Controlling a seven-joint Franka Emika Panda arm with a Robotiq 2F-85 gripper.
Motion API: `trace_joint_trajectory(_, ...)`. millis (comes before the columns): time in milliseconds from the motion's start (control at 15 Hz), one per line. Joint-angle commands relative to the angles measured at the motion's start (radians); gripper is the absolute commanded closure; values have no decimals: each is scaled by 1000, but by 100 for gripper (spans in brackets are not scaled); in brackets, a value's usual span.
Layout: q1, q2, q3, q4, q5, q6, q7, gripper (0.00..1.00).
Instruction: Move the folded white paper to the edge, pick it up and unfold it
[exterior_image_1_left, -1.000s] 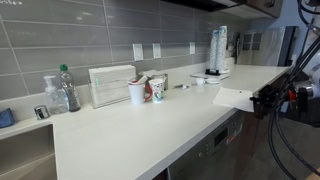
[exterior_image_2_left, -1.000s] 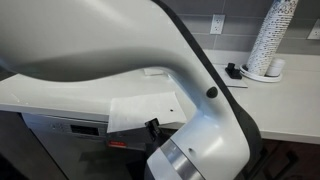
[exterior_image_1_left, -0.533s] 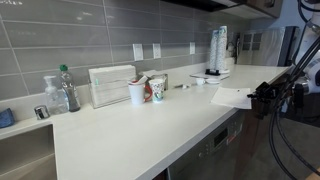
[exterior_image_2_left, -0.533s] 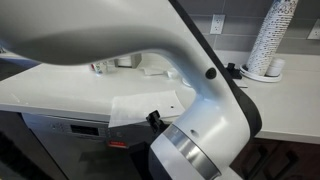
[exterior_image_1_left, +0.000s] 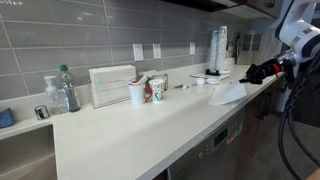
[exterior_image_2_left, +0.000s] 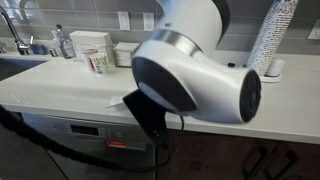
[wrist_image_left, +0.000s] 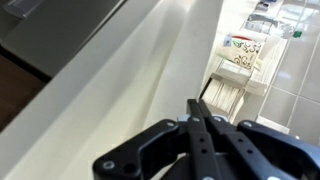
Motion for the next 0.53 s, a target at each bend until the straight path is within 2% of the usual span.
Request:
trace_joint_trajectory(0,109,-116,20,-11,-96,124,120,100)
trace_joint_trajectory(200,183,-154,62,36,-189,201,258,100)
trace_joint_trajectory(467,253,-175,118,110,-378,247,467,100)
